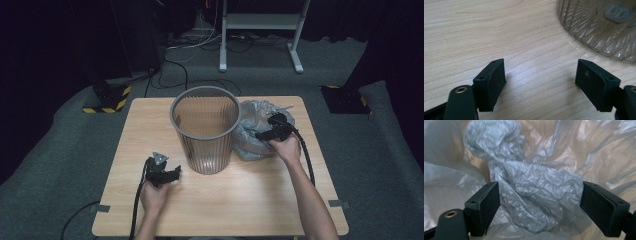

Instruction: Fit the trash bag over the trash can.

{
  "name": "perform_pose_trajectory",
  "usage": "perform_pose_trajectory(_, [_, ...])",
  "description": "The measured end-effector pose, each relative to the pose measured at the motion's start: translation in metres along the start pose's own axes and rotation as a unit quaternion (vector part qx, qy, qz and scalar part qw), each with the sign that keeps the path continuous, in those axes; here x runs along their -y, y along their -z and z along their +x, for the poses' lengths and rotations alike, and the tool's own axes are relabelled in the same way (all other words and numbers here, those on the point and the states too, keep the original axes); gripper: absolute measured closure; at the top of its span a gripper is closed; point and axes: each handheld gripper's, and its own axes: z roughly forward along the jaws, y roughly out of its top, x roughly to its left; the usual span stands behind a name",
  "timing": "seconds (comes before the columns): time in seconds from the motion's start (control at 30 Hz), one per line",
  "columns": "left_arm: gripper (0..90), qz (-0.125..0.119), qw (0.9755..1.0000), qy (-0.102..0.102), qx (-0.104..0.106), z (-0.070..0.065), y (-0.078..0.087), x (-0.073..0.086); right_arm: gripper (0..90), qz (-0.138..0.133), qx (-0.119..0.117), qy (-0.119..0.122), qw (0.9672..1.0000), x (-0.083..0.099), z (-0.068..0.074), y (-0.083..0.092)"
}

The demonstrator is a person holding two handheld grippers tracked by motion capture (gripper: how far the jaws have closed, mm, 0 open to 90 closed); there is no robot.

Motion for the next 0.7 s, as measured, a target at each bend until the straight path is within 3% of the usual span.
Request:
perform_pose_trajectory(0.17, [24.0,0.000,1.0000,0.000,0.000,0.000,0.000,0.000,25.0,0.010,-0.003,0.010,0.9999,0.002,0.003,-0.007])
perform_pose_trajectory(0.33, [24.1,0.000,1.0000,0.000,0.000,0.000,0.000,0.000,50.6,0.010,-0.004,0.032,0.9994,0.003,0.008,-0.010])
perform_pose_trajectory(0.37, [24.1,0.000,1.0000,0.000,0.000,0.000,0.000,0.000,50.6,0.010,-0.004,0.032,0.9994,0.003,0.008,-0.010])
perform_pose_trajectory(0.4, [24.1,0.000,1.0000,0.001,0.001,0.000,0.000,0.000,63.8,0.013,-0.006,0.042,0.9990,0.003,0.010,-0.010])
perform_pose_trajectory(0.5, [24.1,0.000,1.0000,0.000,0.001,0.000,0.000,0.000,73.4,0.017,-0.015,0.039,0.9990,0.004,0.009,-0.010])
perform_pose_trajectory(0.7, [24.1,0.000,1.0000,0.001,0.002,0.000,0.000,0.000,83.9,0.019,-0.007,0.051,0.9985,0.005,0.011,-0.008])
